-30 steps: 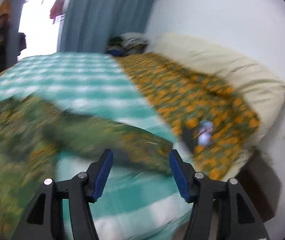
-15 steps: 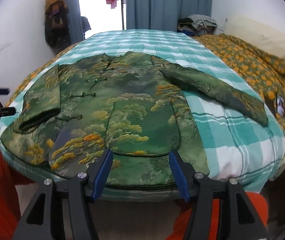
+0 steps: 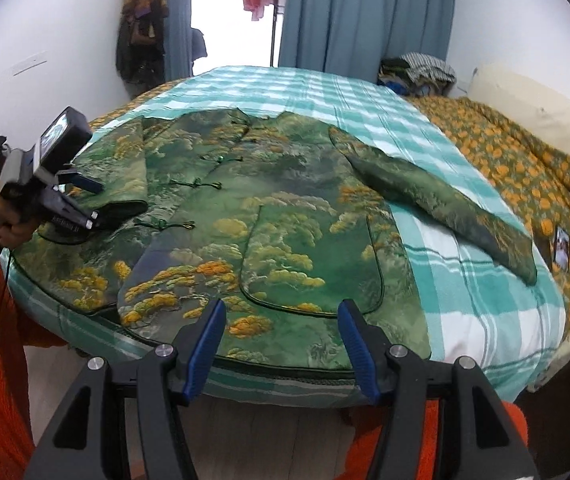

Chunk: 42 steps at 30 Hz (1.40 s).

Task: Fold large clothes
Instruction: 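Grasp the other folded sleeve with the left gripper, pull it outward, release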

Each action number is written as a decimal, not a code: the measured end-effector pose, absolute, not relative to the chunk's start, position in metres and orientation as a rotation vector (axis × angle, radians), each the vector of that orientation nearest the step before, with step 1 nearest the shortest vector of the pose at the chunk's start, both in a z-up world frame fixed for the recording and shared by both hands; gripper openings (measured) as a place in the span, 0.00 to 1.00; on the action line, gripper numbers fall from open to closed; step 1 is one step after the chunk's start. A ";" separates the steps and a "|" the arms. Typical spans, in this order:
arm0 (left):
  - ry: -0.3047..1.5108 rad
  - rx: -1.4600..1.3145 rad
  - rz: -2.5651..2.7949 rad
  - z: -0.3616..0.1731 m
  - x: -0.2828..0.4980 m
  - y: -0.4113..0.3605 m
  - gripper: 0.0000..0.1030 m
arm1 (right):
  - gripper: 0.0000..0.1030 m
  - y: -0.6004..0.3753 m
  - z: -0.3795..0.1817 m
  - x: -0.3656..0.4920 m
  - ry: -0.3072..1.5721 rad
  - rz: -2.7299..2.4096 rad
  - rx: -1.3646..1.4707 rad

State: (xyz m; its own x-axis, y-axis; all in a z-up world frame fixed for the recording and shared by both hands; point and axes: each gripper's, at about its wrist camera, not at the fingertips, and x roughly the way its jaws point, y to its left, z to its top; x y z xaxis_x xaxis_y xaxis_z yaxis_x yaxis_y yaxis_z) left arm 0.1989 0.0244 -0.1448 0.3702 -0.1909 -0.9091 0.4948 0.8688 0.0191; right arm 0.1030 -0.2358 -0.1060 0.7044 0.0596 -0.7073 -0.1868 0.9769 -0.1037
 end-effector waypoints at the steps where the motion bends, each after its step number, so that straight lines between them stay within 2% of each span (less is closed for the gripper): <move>1: 1.121 0.263 -0.468 -0.141 0.200 0.030 0.23 | 0.58 -0.235 -0.107 0.104 0.780 0.141 -0.173; 2: 1.122 0.238 -0.465 -0.137 0.201 0.035 0.12 | 0.58 -0.234 -0.107 0.105 0.783 0.146 -0.172; 6: 1.077 0.185 -0.449 -0.118 0.198 0.045 0.10 | 0.58 -0.231 -0.107 0.107 0.780 0.157 -0.168; 11: 0.954 0.086 -0.354 -0.064 0.202 0.092 0.09 | 0.58 -0.228 -0.106 0.105 0.770 0.154 -0.179; 17: 0.810 -0.091 -0.076 0.002 0.202 0.225 0.10 | 0.58 -0.231 -0.106 0.107 0.773 0.147 -0.166; 22: 0.775 -0.254 0.303 0.000 0.190 0.359 0.13 | 0.58 -0.240 -0.102 0.108 0.761 0.134 -0.131; 25: 0.801 -0.334 0.519 -0.023 0.169 0.419 0.20 | 0.58 -0.249 -0.102 0.111 0.769 0.114 -0.105; 26: 0.803 -0.338 0.566 -0.028 0.162 0.427 0.25 | 0.58 -0.253 -0.102 0.113 0.778 0.103 -0.096; 27: 0.808 -0.352 0.593 -0.035 0.152 0.434 0.36 | 0.58 -0.258 -0.102 0.115 0.784 0.089 -0.088; 29: 0.812 -0.386 0.595 -0.046 0.137 0.434 0.42 | 0.58 -0.271 -0.101 0.119 0.793 0.061 -0.068; 31: 0.840 -0.397 0.521 -0.055 0.129 0.412 0.42 | 0.58 -0.287 -0.098 0.127 0.805 0.034 -0.043; 32: 0.857 -0.393 0.470 -0.058 0.129 0.396 0.46 | 0.58 -0.296 -0.097 0.133 0.814 0.019 -0.030; 33: 0.877 -0.385 0.406 -0.060 0.129 0.378 0.54 | 0.59 -0.307 -0.096 0.140 0.825 0.007 -0.017; 34: 0.904 -0.373 0.317 -0.065 0.130 0.355 0.59 | 0.64 -0.314 -0.097 0.145 0.835 0.002 -0.009; 35: 0.932 -0.358 0.236 -0.070 0.132 0.334 0.69 | 0.68 -0.324 -0.099 0.154 0.856 -0.005 0.003; 36: 0.959 -0.341 0.167 -0.076 0.136 0.313 0.76 | 0.68 -0.334 -0.102 0.163 0.879 -0.012 0.021; 38: 1.021 -0.309 0.028 -0.095 0.142 0.262 0.81 | 0.68 -0.354 -0.114 0.182 0.940 -0.015 0.060; 42: 1.170 -0.310 -0.094 -0.154 0.169 0.203 0.81 | 0.68 -0.381 -0.150 0.215 1.098 0.017 0.149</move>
State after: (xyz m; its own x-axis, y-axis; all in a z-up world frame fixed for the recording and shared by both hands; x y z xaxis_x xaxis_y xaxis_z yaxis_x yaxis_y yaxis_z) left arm 0.1692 0.2033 -0.1541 0.3912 -0.2330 -0.8903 -0.0874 0.9537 -0.2879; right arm 0.2155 -0.3811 -0.1495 0.4567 0.0877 -0.8853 0.0596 0.9899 0.1288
